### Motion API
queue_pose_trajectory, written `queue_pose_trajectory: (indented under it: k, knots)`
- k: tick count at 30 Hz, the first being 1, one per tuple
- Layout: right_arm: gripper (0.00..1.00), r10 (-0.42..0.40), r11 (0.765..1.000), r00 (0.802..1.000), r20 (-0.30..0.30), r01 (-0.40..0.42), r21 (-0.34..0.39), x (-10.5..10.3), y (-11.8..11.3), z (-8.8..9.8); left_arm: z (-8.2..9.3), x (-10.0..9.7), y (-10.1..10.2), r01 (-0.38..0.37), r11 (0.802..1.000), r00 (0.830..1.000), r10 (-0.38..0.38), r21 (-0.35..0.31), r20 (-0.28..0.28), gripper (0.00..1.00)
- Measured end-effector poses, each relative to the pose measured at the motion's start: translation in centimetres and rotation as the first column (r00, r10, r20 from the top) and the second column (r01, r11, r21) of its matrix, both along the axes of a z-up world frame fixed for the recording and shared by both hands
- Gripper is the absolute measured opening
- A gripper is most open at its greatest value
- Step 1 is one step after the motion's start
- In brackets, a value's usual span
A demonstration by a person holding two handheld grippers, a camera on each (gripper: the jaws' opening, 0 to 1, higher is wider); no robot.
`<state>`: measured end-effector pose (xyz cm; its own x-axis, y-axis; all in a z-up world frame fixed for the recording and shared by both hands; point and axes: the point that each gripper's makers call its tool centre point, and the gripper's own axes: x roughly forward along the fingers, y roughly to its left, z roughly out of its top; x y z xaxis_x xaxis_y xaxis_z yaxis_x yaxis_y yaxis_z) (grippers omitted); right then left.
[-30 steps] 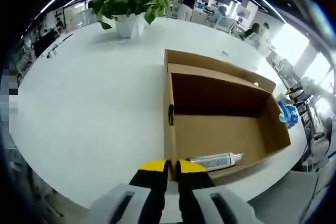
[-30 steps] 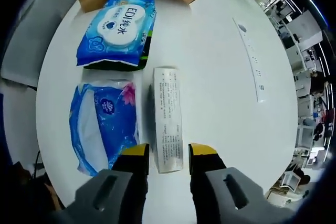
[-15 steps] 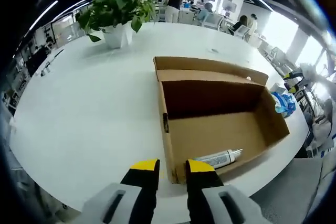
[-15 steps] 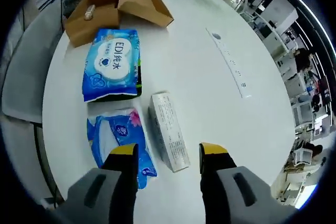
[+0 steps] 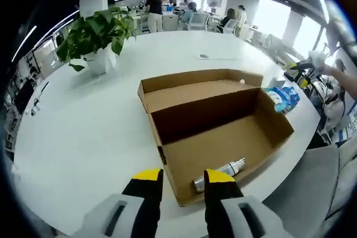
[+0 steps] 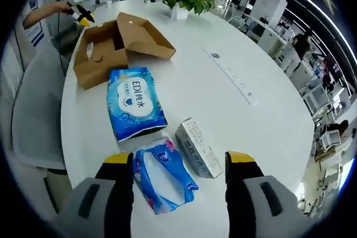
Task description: Operate the shoe box by opening the lid, removing the specified soft item, and placing it in the target area until the item is outside and the box remains undamaged.
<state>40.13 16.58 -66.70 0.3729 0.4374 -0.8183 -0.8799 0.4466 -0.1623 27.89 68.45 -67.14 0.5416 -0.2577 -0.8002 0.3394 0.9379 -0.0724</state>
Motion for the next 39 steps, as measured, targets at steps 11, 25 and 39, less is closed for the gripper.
queue_pose_trajectory:
  k: [11,25,39]
  knots:
    - [0.78,-0.099,0.988,0.994,0.04,0.094,0.125,-3.2,1.5,3.0,0.4,0.9,-1.3,0.163,0.986,0.987,-0.163,0.023,-0.016,0.34]
    - [0.93,-0.169,0.96,0.984,0.062,0.15,0.238,-8.4,4.3,5.6,-0.7,0.9,-4.6,0.471,0.875,0.881,-0.46,0.111,-0.108,0.43]
    - [0.96,-0.206,0.937,0.978,0.029,0.189,0.294,-11.9,5.3,5.3,-3.4,0.5,-6.5,0.699,0.705,0.709,-0.663,0.117,-0.241,0.47]
